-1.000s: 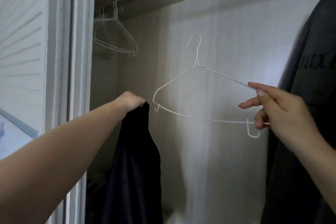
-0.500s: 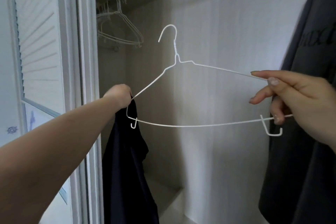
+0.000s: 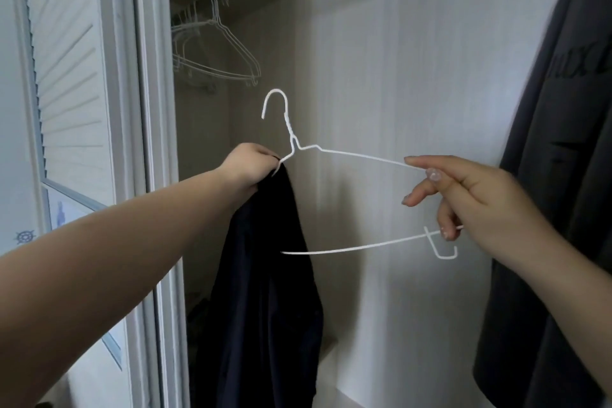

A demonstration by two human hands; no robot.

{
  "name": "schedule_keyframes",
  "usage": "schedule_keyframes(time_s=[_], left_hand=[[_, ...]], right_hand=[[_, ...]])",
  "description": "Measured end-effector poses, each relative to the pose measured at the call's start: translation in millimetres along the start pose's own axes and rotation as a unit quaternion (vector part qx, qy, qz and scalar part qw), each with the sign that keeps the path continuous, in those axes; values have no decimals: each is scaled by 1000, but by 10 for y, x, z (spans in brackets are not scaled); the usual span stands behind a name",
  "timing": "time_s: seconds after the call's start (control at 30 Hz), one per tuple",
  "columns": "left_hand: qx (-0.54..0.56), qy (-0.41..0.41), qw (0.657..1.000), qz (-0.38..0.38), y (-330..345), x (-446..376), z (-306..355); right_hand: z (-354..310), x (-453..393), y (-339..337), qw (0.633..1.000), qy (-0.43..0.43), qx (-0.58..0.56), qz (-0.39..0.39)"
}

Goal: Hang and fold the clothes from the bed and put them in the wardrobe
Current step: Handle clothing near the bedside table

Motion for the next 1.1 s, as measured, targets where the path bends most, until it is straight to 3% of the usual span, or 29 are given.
schedule_keyframes(time_s=[0.13, 0.23, 0.33, 0.4, 0.43, 0.5, 0.53, 0.57, 0.63, 0.7, 0.77, 0.83, 0.93, 1.1], left_hand=[[127, 18, 991, -27, 176, 34, 230], [162, 45, 985, -37, 195, 19, 320], [123, 88, 986, -72, 233, 36, 410], [61, 113, 990, -54, 221, 20, 419], [41, 122, 991, -38, 223, 19, 421], [22, 134, 991, -16, 252, 20, 419], [15, 139, 990, -10, 274, 12, 420], [11, 143, 990, -8, 298, 14, 429], [9, 153, 988, -5, 335, 24, 467], [10, 160, 987, -3, 357, 49, 515], [12, 162, 987, -2, 349, 87, 560], [20, 162, 987, -5, 315, 115, 576], [38, 162, 986, -4, 222, 111, 519], [13, 139, 989, 48, -59, 31, 232]], right_hand=[[85, 66, 31, 999, -29, 39, 17], [112, 83, -14, 997, -53, 41, 42], [149, 69, -39, 996, -61, 52, 36], [191, 58, -38, 991, -60, 116, 37], [173, 48, -43, 974, -80, 204, 61], [60, 92, 26, 885, -152, 418, 138], [-18, 137, 129, 856, -183, 459, 149], [-67, 192, 270, 849, -209, 464, 140], [-181, 342, 637, 872, -227, 427, 71], [-56, 432, 1024, 895, -133, 422, -51], [255, 503, 1296, 892, -3, 415, -180], [537, 547, 1445, 887, 74, 380, -250], [738, 581, 1461, 881, 124, 358, -282], [691, 500, 1090, 903, 93, 328, -261]])
Point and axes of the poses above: each hand's wrist, its own x-axis away from the middle knuckle, its own y-axis out of the palm, z = x × y, the point moved 5 cm from there along -x, towards the middle knuckle, and after that the axes turned 5 degrees about y, right-handed, at the moved point
